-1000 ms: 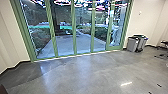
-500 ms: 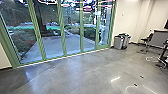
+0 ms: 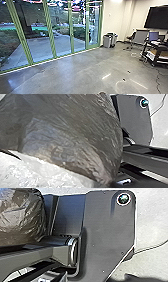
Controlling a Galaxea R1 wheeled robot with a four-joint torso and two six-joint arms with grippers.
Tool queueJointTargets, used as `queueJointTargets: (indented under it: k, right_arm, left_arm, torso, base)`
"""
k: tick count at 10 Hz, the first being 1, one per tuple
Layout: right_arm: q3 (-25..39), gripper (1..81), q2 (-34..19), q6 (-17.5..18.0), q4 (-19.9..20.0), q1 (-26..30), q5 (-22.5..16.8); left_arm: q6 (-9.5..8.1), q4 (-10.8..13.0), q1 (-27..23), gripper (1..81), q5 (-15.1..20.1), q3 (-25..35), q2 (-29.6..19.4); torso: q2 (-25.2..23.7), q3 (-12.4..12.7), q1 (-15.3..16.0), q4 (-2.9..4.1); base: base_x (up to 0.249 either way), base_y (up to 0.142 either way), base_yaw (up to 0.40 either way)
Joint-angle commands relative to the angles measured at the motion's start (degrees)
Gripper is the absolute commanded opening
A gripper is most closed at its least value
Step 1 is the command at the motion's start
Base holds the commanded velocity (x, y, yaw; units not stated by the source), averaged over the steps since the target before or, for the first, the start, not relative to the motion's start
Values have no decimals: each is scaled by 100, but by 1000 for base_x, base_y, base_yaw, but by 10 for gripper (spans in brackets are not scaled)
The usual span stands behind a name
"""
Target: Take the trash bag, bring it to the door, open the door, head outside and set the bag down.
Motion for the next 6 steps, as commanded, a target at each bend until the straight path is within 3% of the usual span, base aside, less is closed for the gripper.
queueJointTargets:
  k: [1, 6]
  right_arm:
    - [-9, 811, 4, -10, -31, 265, -327]
    - [-17, 811, 13, -19, -31, 274, -327]
  left_arm:
    - [53, 26, -298, 10, 414, -5, 10]
    - [53, 17, -298, 10, 414, 4, 1]
  torso:
    - [0, 0, 0, 0]
    - [0, 0, 0, 0]
  base:
    - [0, 0, -253]
    - [0, 0, -70]
